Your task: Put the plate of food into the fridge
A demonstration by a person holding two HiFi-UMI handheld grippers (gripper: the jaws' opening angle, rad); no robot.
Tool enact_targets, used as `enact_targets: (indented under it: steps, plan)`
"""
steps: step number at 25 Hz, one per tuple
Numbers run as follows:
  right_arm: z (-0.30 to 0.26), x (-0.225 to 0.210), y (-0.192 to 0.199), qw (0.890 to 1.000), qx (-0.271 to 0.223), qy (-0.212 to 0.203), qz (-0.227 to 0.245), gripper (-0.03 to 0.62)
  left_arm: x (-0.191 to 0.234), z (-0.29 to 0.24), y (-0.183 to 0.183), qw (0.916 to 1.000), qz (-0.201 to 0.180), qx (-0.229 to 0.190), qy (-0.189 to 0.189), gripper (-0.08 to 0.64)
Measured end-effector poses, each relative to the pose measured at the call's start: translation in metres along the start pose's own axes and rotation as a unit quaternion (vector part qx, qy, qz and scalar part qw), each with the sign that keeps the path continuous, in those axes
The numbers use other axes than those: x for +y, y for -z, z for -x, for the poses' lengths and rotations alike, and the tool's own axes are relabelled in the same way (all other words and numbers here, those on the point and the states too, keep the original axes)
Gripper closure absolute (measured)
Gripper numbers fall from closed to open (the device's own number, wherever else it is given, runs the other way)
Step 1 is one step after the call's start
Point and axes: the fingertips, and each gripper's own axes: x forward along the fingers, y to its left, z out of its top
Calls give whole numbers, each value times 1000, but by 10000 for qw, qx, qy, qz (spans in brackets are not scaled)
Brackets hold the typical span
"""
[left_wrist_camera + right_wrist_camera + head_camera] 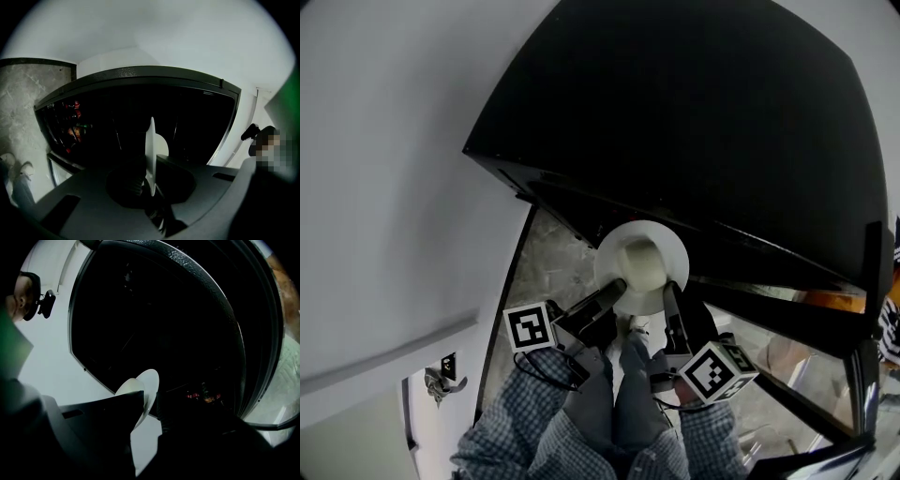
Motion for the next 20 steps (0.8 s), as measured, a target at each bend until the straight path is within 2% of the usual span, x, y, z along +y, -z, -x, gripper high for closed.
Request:
enact_targets:
  steps: [5,9,14,20]
  plan:
    - [-10,-15,-1,9998,-66,192,31,502,12,-12,-7,10000,-45,19,23,525]
    - [-22,-20,-9,9991,-202,301,232,502,20,-23,-15,9999,-89,20,49,525]
    - [-34,-38,-12,9978,-313,495,323,502,31,-37,-23,9999,4,-62,125,526]
    - [-53,-57,-13,9968,-275,586,464,502,50,-50,-33,9999,-9,-157,33,526]
